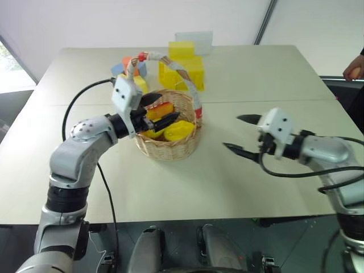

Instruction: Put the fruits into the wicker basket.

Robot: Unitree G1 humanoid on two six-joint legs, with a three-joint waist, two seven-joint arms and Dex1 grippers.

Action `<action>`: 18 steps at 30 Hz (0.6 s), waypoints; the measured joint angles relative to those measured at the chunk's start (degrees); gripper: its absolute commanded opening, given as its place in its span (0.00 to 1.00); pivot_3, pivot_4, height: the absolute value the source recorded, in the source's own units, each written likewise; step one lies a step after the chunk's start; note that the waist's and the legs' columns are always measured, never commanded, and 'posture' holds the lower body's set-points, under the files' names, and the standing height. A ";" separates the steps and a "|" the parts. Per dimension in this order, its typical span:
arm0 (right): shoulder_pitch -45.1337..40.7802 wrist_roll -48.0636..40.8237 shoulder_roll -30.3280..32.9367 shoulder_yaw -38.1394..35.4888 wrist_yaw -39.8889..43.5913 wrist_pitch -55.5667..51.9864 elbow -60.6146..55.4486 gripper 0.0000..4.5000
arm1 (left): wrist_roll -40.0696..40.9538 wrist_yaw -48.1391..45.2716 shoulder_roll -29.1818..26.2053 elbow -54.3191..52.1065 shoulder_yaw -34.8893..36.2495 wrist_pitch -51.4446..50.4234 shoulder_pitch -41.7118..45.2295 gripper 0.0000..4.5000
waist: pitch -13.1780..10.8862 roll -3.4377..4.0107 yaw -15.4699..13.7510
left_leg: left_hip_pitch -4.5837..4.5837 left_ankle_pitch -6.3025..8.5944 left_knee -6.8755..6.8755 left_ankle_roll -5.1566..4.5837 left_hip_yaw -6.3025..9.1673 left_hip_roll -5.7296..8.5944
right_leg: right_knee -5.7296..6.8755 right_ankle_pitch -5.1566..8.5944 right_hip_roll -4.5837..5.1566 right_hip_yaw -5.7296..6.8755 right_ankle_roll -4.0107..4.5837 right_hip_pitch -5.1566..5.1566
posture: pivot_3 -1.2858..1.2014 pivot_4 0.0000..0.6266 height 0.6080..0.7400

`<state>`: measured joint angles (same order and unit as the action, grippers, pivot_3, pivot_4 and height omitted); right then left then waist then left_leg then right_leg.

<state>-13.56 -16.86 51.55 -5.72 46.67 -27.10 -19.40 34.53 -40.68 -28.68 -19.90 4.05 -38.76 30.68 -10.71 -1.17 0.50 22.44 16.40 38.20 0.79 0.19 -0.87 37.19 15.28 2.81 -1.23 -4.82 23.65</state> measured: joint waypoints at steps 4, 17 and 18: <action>3.90 4.41 5.18 -3.85 -0.45 0.14 8.22 1.00 | 3.45 -6.65 -3.69 -8.29 -3.08 -0.44 -4.44 0.99 | 0.00 0.01 0.27 | -0.10 0.00 -0.03 0.00 -0.04 0.00 | -0.01 0.00 -0.10 -0.04 0.00 -0.06 | 0.52 0.24 1.00; -0.57 7.85 1.12 -5.04 -9.60 -1.94 24.49 1.00 | -1.44 -4.56 2.44 -9.28 -14.07 3.23 -6.00 0.99 | 0.03 0.06 0.21 | -0.25 -0.01 -0.01 0.01 -0.03 0.01 | 0.00 0.00 -0.24 -0.10 0.01 -0.21 | 0.52 0.24 1.00; -0.57 8.08 0.82 -5.03 -9.85 -1.57 25.79 1.00 | -1.44 -4.53 2.44 -9.17 -14.07 3.23 -6.00 0.99 | 0.03 0.06 0.20 | -0.25 -0.01 -0.01 0.01 -0.04 0.01 | 0.00 0.00 -0.24 -0.10 0.01 -0.21 | 0.52 0.24 1.00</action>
<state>-14.12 -8.78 52.38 -10.75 36.82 -28.67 6.39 33.09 -45.21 -26.23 -29.07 -10.01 -35.53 24.68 -10.69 -1.11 0.70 22.19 16.38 38.19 0.80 0.15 -0.86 37.19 15.28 2.57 -1.34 -4.81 23.44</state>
